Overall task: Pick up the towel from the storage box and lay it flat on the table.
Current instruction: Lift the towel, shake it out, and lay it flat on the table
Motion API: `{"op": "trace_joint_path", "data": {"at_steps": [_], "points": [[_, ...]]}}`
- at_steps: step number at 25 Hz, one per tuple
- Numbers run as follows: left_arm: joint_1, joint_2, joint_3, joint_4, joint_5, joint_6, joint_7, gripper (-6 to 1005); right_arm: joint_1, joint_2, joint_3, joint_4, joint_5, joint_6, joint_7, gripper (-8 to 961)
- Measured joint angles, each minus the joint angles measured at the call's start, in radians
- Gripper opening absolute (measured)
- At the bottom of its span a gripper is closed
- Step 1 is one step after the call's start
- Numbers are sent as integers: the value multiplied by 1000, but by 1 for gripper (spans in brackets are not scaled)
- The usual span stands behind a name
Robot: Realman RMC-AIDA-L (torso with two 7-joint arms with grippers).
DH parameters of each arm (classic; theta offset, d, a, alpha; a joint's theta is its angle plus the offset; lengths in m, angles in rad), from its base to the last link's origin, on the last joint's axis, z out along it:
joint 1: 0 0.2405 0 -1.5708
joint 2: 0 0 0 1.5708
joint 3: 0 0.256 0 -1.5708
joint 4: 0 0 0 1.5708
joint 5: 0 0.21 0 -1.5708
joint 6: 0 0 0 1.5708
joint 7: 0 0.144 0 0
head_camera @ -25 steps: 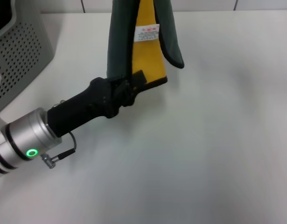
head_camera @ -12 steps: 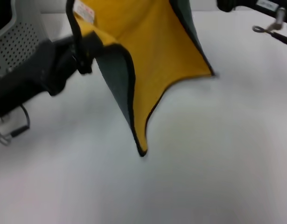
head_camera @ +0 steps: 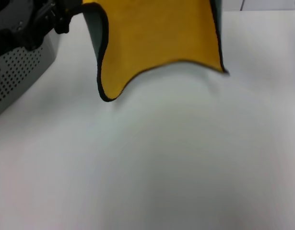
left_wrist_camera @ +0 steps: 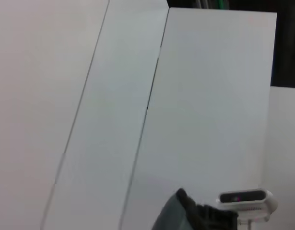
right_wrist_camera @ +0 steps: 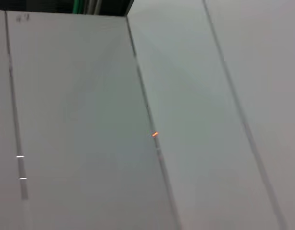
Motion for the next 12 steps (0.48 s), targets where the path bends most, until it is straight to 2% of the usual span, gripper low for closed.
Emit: {"op": "trace_joint_path", "data": {"at_steps": [2, 7, 12], "points": [[2, 8, 3, 2, 19, 38, 4, 24, 3, -7, -18, 61, -20, -87, 27, 6], [9, 21, 5, 38, 147, 160, 23, 24, -37, 3, -19, 91, -100, -248, 105, 6], [-28, 42, 8, 54, 201, 187, -30, 24, -21, -38, 27, 92, -108, -323, 136, 7]]}}
